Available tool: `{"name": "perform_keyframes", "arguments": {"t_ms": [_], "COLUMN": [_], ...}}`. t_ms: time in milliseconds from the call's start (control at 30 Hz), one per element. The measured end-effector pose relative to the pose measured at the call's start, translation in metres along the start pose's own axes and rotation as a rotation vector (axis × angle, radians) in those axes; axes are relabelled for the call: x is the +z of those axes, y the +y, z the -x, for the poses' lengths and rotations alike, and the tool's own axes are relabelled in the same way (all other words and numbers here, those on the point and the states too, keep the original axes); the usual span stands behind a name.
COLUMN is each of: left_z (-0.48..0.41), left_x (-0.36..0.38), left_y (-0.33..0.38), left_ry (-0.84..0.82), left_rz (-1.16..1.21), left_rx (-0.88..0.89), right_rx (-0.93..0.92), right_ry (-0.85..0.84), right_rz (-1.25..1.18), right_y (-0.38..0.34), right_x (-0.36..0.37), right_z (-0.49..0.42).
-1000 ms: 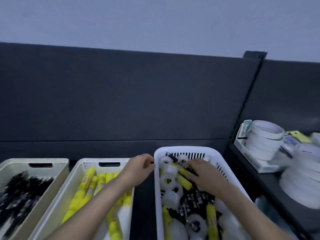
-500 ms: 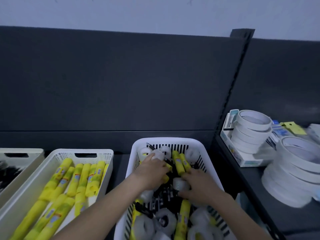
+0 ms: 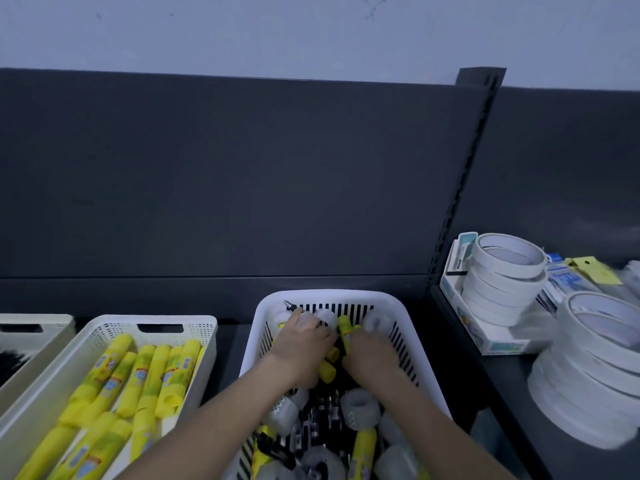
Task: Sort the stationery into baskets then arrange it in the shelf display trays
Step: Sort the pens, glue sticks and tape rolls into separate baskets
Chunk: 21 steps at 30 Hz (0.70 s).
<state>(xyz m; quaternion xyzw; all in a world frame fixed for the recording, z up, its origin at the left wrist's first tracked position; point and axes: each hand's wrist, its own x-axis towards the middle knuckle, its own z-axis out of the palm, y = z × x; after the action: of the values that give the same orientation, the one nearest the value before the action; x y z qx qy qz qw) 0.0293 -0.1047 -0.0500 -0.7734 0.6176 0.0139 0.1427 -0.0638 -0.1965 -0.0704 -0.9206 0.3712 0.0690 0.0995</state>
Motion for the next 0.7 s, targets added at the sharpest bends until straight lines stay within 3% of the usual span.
{"name": "perform_keyframes", "arguments": {"t_ms": [100, 200, 433, 567, 700], "left_z": [-0.006, -0.011, -0.016, -0.007, 0.015], "left_x": [0.006, 0.009, 0.006, -0.001, -0.009], "left_y": [-0.003, -0.002, 0.000, -0.001, -0.011], "left_ry": [0.112, 0.159, 0.244, 0.330, 0.431], "left_rz": [-0.058, -0.102, -0.132, 0.141, 0.625], "left_rx": [0.006, 0.038, 0.091, 0.062, 0.038], "right_rx": [0.037, 0.028, 0.002, 0.001, 0.015], "right_ry": [-0.065, -0.121, -0.045, -0.025, -0.033], "right_rz": [-0.055, -0.348, -0.821, -1.001, -1.147], "right_y": [0.001, 0.011, 0.026, 0.025, 0.018], "right_x": [0.006, -0.002, -0.035, -0.050, -0.058], "right_z": [-0.003, 0.000, 0.037, 0.060, 0.076]}}
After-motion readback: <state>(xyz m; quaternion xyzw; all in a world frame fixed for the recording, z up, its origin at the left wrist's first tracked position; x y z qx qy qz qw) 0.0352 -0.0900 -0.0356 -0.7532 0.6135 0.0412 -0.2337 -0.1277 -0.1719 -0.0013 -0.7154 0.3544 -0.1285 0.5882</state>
